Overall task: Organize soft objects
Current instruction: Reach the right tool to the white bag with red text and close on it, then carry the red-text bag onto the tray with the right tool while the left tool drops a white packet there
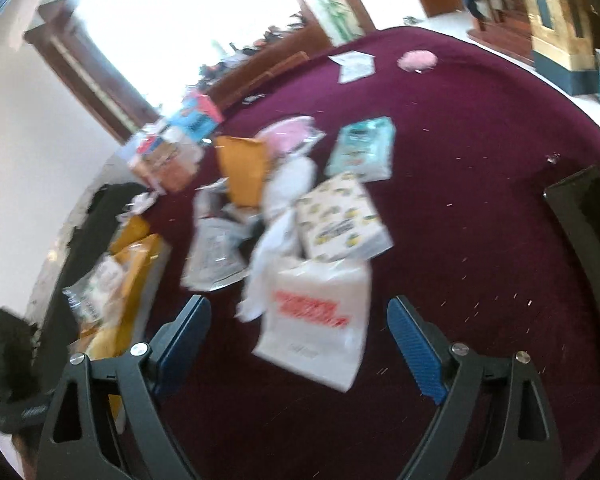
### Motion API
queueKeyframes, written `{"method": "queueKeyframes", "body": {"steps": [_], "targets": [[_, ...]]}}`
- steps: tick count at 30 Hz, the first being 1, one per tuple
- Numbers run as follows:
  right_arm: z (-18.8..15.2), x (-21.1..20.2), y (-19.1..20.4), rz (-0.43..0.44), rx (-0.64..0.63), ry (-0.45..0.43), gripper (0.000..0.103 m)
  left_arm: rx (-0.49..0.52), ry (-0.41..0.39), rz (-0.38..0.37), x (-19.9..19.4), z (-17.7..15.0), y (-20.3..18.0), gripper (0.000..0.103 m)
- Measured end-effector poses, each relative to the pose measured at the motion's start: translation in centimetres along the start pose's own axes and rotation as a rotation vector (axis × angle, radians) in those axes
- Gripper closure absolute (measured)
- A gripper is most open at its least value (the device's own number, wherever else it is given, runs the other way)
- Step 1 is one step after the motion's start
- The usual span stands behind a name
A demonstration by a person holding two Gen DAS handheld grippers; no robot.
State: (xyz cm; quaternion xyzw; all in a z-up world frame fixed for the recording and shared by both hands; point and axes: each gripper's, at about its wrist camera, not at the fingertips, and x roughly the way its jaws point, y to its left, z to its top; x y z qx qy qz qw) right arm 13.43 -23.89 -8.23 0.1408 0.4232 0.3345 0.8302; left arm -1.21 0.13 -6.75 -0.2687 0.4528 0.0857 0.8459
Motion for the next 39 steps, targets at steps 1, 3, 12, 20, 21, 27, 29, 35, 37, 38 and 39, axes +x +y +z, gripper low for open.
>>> {"method": "queueKeyframes", "body": {"steps": [1,3,12,20,21,27,29,35,37,38,39], "targets": [[0.3,0.5,-0.2,-0.02,0.008,0.009,0.013,0.0,0.003,-0.001,0.1,0.1,0.0,0.025],[0.7,1.8,-0.6,-0.02,0.019,0.037,0.016,-0.003,0.008,-0.006,0.2,0.4,-0.1,0.025],[0.4,3.7,1.1,-0.116,-0.078,0.081,0.06,-0.013,0.05,-0.038,2.5,3.5,-1.7,0.025],[0.1,2.8,1.5,-0.113,-0.113,0.028,0.085,-0.016,0.078,-0.003,7.8,8.2,-4.1,0.044],[0.1,2.6,1.6,-0.104,-0.116,0.015,0.086,-0.036,0.105,0.005,8.8,8.6,-4.0,0.056],[-0.2,1.5,2.0,-0.057,-0.143,-0.034,0.091,-0.056,0.105,0.022,10.6,9.7,-4.0,0.095],[-0.2,1.3,2.1,-0.039,-0.146,-0.044,0.092,-0.063,0.092,-0.004,9.6,9.2,-3.8,0.098],[-0.3,0.0,2.0,0.022,-0.15,-0.104,0.096,-0.053,0.066,-0.048,5.8,6.8,-2.7,0.101],[-0.4,-0.4,1.8,0.029,-0.142,-0.118,0.096,-0.065,0.069,-0.076,4.8,6.0,-2.0,0.101],[-0.5,-0.6,1.8,0.039,-0.141,-0.126,0.096,-0.069,0.072,-0.084,4.5,5.6,-1.7,0.101],[-0.5,-0.7,1.8,0.041,-0.141,-0.135,0.096,-0.075,0.077,-0.095,4.0,5.3,-1.4,0.101]]}}
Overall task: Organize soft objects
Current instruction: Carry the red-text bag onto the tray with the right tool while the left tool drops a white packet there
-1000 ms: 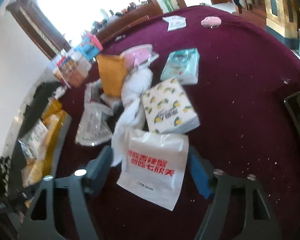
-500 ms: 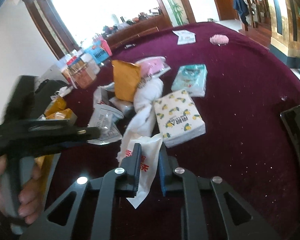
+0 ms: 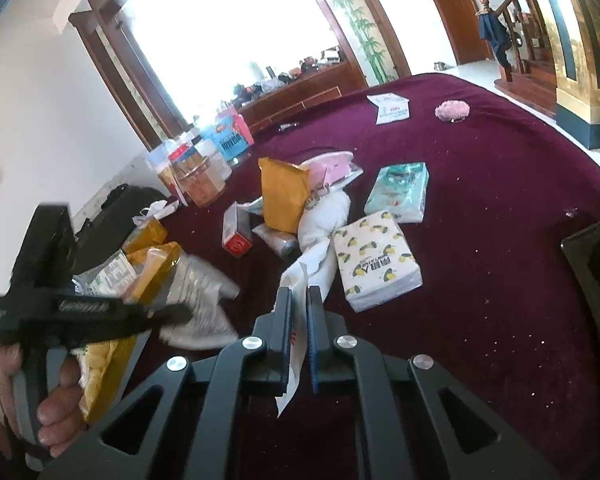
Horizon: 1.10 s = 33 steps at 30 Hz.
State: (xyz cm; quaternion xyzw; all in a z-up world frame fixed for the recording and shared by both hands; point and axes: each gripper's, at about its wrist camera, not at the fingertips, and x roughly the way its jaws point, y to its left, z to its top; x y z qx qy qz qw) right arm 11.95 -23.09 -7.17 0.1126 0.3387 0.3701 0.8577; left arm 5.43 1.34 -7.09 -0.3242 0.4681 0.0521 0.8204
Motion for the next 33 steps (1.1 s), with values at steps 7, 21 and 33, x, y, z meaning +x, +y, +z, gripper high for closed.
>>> {"method": "queueKeyframes", "body": {"steps": [7,21,33], "targets": [[-0.2,-0.9,0.6,0.04,-0.033,-0.035,0.097,-0.003,-0.019,-0.05,-3.8,-3.3,0.5,0.101],[-0.4,-1.3,12.0,0.37,-0.092,0.074,0.097,-0.157,-0.192,-0.032,-13.8,-4.8,8.9,0.101],[-0.8,4.7,19.7,0.518,-0.114,0.215,0.097,-0.268,-0.233,0.031,-16.0,-5.9,15.6,0.101]]}}
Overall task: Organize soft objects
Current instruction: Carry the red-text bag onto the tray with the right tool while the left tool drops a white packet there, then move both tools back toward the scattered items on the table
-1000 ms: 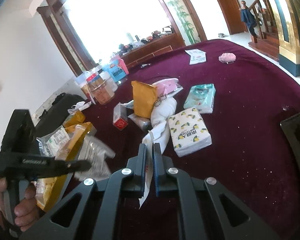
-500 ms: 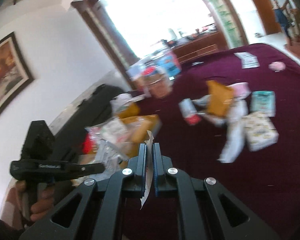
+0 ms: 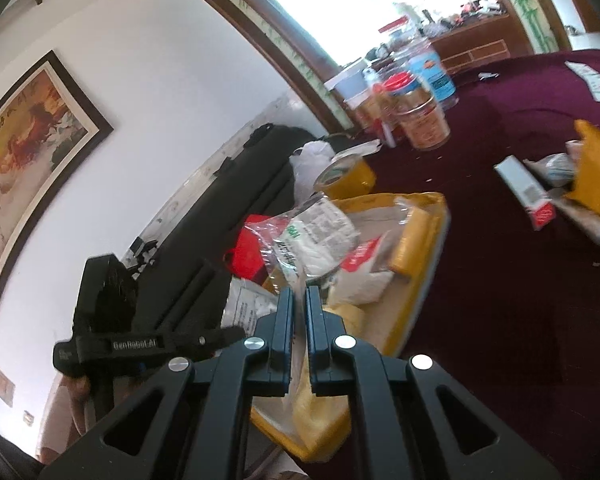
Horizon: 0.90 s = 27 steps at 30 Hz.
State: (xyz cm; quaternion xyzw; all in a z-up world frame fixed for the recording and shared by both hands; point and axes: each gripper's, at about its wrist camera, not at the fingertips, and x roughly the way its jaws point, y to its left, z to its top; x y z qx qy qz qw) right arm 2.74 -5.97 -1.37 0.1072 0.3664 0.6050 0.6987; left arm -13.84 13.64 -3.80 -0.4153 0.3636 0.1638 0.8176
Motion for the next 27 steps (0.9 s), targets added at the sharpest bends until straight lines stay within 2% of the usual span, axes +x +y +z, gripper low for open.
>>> {"method": "queueKeyframes", "body": {"steps": [9,15,19,20,21,22,23,24,25,27], "targets": [[2.2,5.9,0.0,-0.007,0.02,0.04,0.097,-0.01,0.04,0.049,1.0,0.2,2.1,0.101],[1.8,8.8,-0.4,-0.04,0.022,0.096,0.096,-0.015,0.064,0.062,1.8,0.2,2.6,0.101],[1.3,9.5,-0.8,-0.074,0.022,0.113,0.091,0.001,0.06,0.097,2.1,0.0,2.4,0.1],[1.3,9.4,-0.7,-0.081,0.018,0.113,0.088,0.006,0.055,0.108,2.0,0.0,2.3,0.099],[1.2,9.3,-0.7,-0.09,0.016,0.115,0.076,0.009,0.048,0.113,1.8,0.0,2.1,0.095],[1.2,9.1,-0.8,-0.086,0.021,0.111,0.059,0.014,0.04,0.117,1.6,0.0,2.0,0.083],[1.1,8.7,-0.9,-0.079,0.026,0.104,0.049,0.022,0.028,0.121,1.3,-0.1,1.7,0.075],[1.1,8.2,-1.0,-0.069,0.031,0.089,0.038,0.033,0.014,0.123,1.0,-0.2,1.4,0.061],[1.1,7.6,-1.1,-0.059,0.034,0.071,0.038,0.045,-0.002,0.126,0.7,-0.3,1.0,0.054],[0.9,6.3,-1.3,-0.044,0.034,0.049,0.038,0.075,-0.034,0.145,0.1,-0.6,0.1,0.053]]}}
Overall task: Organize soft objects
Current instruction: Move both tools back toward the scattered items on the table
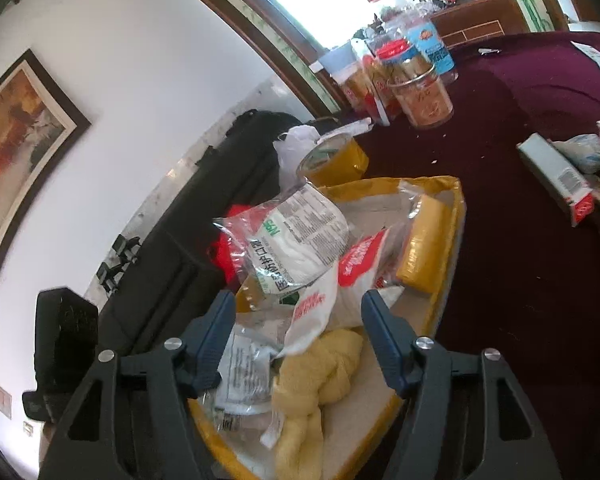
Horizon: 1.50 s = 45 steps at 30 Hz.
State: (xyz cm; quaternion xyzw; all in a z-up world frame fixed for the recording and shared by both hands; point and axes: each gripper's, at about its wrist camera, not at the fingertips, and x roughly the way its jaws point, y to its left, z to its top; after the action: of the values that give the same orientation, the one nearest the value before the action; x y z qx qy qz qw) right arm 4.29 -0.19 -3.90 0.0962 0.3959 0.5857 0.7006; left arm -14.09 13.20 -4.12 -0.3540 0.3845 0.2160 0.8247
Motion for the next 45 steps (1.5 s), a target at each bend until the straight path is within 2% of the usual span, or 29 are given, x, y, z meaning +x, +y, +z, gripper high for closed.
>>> {"method": "queueKeyframes", "body": {"steps": [2,6,9,12,16,23,30,35,39,42,45], "targets": [[-0.5,-1.5,-0.4,-0.005,-0.001,-0.01,0.038,0.025,-0.027,0.017,-0.6,-0.2,-1.0,0.053],[-1.9,-4.9,-1.9,-0.021,0.009,-0.034,0.033,0.083,-0.037,0.009,-0.8,-0.9,-3.5,0.045],[-3.3,-7.8,-3.9,-0.053,0.045,-0.054,0.028,0.137,-0.01,-0.031,-0.1,-2.2,-6.2,0.039],[-4.8,-10.5,-6.1,-0.091,0.086,-0.074,0.027,0.192,0.03,-0.068,0.9,-3.5,-9.3,0.033],[-5.9,-13.0,-8.3,-0.132,0.131,-0.094,0.026,0.259,0.095,-0.104,2.6,-5.1,-12.9,0.033],[-5.4,-16.1,-10.9,-0.206,0.159,-0.131,0.023,0.307,0.177,-0.111,4.6,-7.0,-16.3,0.032],[-3.3,-20.1,-14.2,-0.309,0.179,-0.209,0.022,0.301,0.209,-0.087,5.8,-7.4,-16.5,0.032],[-1.1,-20.2,-16.3,-0.396,0.171,-0.199,0.022,0.281,0.218,-0.085,6.4,-7.4,-16.1,0.032],[0.6,-18.6,-18.3,-0.493,0.15,-0.132,0.022,0.274,0.222,-0.091,6.7,-7.0,-16.4,0.032],[1.6,-16.8,-19.6,-0.598,0.121,-0.077,0.022,0.274,0.216,-0.09,7.0,-6.6,-16.7,0.032],[1.5,-15.6,-20.6,-0.628,0.107,-0.047,0.024,0.272,0.219,-0.087,7.7,-6.2,-17.1,0.032]]}}
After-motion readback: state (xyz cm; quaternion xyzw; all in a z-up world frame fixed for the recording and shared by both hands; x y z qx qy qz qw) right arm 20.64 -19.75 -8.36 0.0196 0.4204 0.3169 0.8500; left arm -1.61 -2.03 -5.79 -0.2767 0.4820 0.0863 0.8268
